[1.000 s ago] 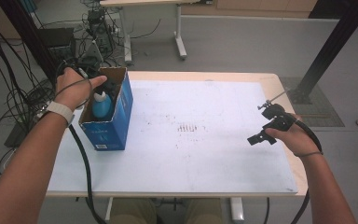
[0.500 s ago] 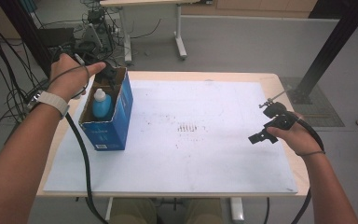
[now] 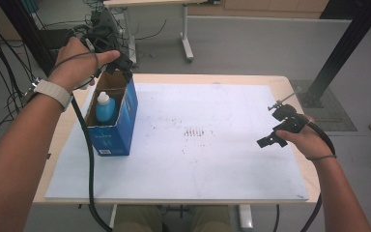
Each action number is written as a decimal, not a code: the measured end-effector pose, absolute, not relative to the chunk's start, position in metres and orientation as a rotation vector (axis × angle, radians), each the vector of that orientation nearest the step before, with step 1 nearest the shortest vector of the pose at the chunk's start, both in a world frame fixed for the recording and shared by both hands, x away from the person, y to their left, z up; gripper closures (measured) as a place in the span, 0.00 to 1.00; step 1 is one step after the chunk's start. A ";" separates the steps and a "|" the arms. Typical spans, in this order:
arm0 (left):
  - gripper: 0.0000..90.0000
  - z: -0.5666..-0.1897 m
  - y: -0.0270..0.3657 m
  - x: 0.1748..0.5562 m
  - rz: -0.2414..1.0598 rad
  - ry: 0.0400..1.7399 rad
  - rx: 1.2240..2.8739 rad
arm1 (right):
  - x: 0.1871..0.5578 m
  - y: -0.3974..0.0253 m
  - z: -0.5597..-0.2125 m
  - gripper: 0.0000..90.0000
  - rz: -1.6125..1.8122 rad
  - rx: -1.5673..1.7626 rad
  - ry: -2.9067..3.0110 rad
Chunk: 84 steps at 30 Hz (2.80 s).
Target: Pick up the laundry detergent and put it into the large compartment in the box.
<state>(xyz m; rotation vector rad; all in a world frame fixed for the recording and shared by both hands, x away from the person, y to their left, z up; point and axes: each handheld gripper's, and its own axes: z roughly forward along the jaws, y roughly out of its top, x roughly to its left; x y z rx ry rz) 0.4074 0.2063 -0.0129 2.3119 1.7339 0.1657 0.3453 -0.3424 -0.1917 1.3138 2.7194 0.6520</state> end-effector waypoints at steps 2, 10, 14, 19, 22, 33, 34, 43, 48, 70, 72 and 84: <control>0.06 -0.012 0.200 0.409 0.155 1.699 2.341 | 0.345 -0.342 -0.191 0.07 0.652 1.314 2.719; 0.06 -0.011 0.183 0.412 0.125 1.612 2.405 | 0.344 -0.344 -0.189 0.07 0.649 1.317 2.712; 0.07 -0.009 0.178 0.413 0.097 1.590 2.417 | 0.343 -0.346 -0.188 0.07 0.646 1.320 2.709; 0.08 -0.008 0.166 0.414 0.087 1.578 2.426 | 0.343 -0.345 -0.187 0.07 0.646 1.316 2.709; 0.09 -0.008 0.156 0.414 0.085 1.528 2.466 | 0.343 -0.344 -0.187 0.07 0.649 1.311 2.710; 0.10 -0.017 0.127 0.422 0.005 1.313 2.622 | 0.344 -0.342 -0.187 0.07 0.654 1.310 2.712; 0.10 -0.017 0.126 0.422 0.002 1.309 2.621 | 0.345 -0.341 -0.186 0.07 0.650 1.312 2.712; 0.10 -0.020 0.123 0.420 -0.008 1.274 2.630 | 0.345 -0.337 -0.183 0.07 0.651 1.296 2.714; 0.10 -0.024 0.125 0.417 -0.009 1.256 2.626 | 0.344 -0.336 -0.183 0.07 0.650 1.306 2.711; 0.10 -0.029 0.128 0.414 -0.016 1.245 2.618 | 0.341 -0.335 -0.181 0.07 0.648 1.306 2.704; 0.10 -0.029 0.128 0.414 -0.020 1.244 2.618 | 0.341 -0.335 -0.181 0.07 0.647 1.306 2.704; 0.10 -0.033 0.130 0.415 -0.025 1.252 2.617 | 0.340 -0.336 -0.181 0.07 0.649 1.308 2.702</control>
